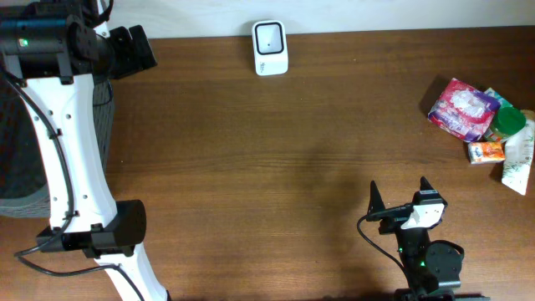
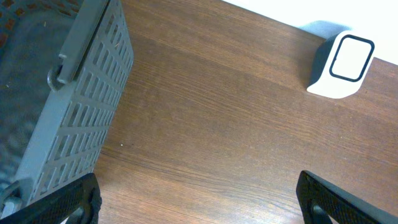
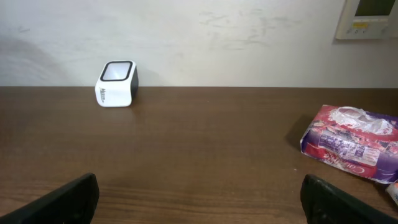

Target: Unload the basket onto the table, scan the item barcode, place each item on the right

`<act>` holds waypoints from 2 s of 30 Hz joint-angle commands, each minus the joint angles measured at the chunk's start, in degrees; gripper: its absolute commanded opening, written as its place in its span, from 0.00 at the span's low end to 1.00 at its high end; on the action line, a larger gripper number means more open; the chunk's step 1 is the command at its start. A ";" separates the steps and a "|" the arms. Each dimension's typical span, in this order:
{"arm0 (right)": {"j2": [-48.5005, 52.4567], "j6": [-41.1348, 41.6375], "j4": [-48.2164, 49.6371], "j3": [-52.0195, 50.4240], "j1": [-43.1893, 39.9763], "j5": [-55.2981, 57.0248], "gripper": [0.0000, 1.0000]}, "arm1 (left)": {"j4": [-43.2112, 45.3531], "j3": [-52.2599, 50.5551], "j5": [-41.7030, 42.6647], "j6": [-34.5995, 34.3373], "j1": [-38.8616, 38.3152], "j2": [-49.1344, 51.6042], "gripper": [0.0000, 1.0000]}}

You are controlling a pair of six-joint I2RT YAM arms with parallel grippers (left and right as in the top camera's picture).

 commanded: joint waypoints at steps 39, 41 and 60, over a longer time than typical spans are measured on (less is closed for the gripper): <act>-0.59 -0.11 0.11 -0.61 0.33 0.50 0.99 | 23.41 -59.45 -1.88 4.68 0.07 -37.81 0.99; -0.59 -0.11 0.11 -0.61 0.33 0.50 0.99 | 26.18 -67.04 -1.73 5.95 0.02 -43.36 0.99; -0.59 -0.11 0.11 -0.61 0.33 0.50 0.99 | 61.53 -124.58 2.64 9.51 0.04 -82.77 0.99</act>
